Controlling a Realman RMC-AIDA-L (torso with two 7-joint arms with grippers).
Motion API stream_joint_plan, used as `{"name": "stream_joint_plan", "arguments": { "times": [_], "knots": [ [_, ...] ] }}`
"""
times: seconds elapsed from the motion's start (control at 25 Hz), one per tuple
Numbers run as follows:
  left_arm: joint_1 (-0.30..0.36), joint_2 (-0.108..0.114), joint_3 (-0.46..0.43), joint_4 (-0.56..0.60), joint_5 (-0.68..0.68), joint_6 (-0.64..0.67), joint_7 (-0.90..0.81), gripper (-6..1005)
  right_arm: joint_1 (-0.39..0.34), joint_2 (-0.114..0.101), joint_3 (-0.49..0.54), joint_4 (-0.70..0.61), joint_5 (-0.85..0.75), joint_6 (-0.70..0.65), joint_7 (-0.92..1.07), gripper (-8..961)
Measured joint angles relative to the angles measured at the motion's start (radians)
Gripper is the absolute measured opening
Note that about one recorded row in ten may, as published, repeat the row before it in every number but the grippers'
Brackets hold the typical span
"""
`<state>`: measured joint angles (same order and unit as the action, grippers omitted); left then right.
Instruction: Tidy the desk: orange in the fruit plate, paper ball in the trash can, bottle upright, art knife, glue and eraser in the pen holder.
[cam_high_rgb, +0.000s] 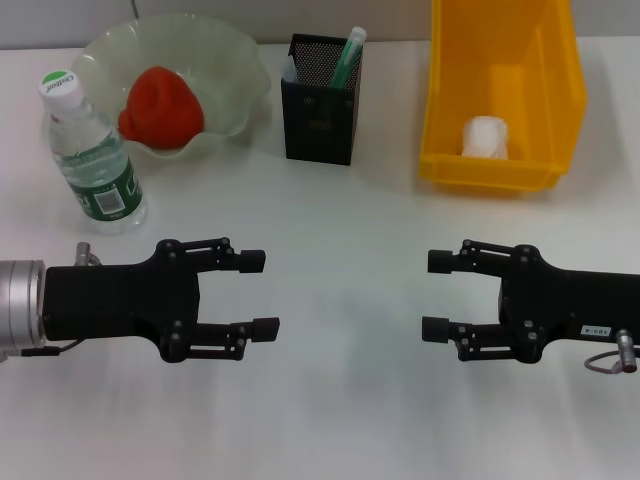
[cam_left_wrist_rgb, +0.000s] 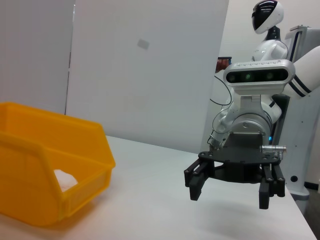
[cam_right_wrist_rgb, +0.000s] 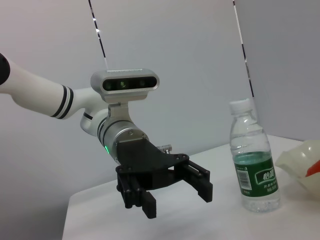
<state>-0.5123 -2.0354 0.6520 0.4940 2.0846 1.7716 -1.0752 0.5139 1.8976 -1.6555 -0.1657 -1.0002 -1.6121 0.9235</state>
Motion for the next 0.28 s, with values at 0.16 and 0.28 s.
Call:
{"name": "stream_joint_plan", "arguments": {
  "times": [0.16,0.28],
  "knots": [
    [0.000,0.000,0.000,0.001,0.000,-0.002,-0.001,779,0.002,0.000,0.001,-0.005,0.000,0.000,0.000,818],
    [0.000,0.000,0.000,0.001,0.000,-0.002,-0.001,779,0.002,0.000,0.001,-0.008,0.000,0.000,0.000,818]
  ]
}}
